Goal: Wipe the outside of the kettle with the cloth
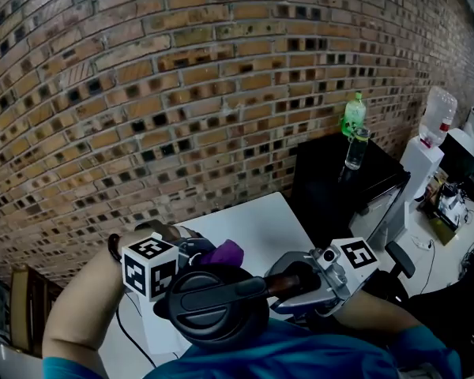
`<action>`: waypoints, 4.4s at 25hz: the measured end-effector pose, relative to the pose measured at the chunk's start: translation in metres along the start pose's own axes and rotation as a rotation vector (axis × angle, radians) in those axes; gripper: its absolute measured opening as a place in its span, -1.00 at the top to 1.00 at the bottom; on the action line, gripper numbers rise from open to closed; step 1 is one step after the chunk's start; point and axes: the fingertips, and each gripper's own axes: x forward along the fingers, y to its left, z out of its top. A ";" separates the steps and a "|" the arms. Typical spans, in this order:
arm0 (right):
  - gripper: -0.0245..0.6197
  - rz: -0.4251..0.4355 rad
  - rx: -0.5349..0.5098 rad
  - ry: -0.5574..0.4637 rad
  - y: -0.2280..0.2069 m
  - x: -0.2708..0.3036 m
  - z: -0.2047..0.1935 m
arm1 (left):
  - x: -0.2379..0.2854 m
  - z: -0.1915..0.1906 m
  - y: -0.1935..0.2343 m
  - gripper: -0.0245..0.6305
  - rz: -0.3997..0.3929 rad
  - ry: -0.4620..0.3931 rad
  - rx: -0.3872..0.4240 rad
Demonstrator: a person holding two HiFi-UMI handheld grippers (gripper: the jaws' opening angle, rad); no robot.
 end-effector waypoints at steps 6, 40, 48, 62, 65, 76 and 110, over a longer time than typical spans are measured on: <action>0.65 -0.008 0.019 -0.155 0.002 -0.017 0.031 | -0.017 0.013 -0.003 0.68 0.171 -0.177 -0.075; 0.65 -0.681 -0.485 -0.038 -0.103 -0.036 0.124 | -0.048 0.017 0.066 0.68 0.654 0.160 -0.374; 0.64 -0.836 -0.450 0.058 -0.144 -0.056 0.092 | -0.117 0.049 0.121 0.68 0.844 0.241 -0.294; 0.64 -0.814 -0.531 0.100 -0.133 -0.048 0.097 | -0.003 0.036 0.074 0.68 0.528 0.336 -0.263; 0.65 -0.818 -0.517 0.121 -0.133 -0.055 0.091 | -0.036 0.064 0.071 0.68 0.543 0.196 -0.303; 0.65 -0.787 -0.472 0.330 -0.135 -0.060 0.013 | -0.111 0.070 0.110 0.68 0.675 0.328 -0.172; 0.65 -0.387 -0.343 0.342 -0.050 -0.027 -0.026 | -0.137 0.046 0.077 0.68 0.579 0.321 -0.139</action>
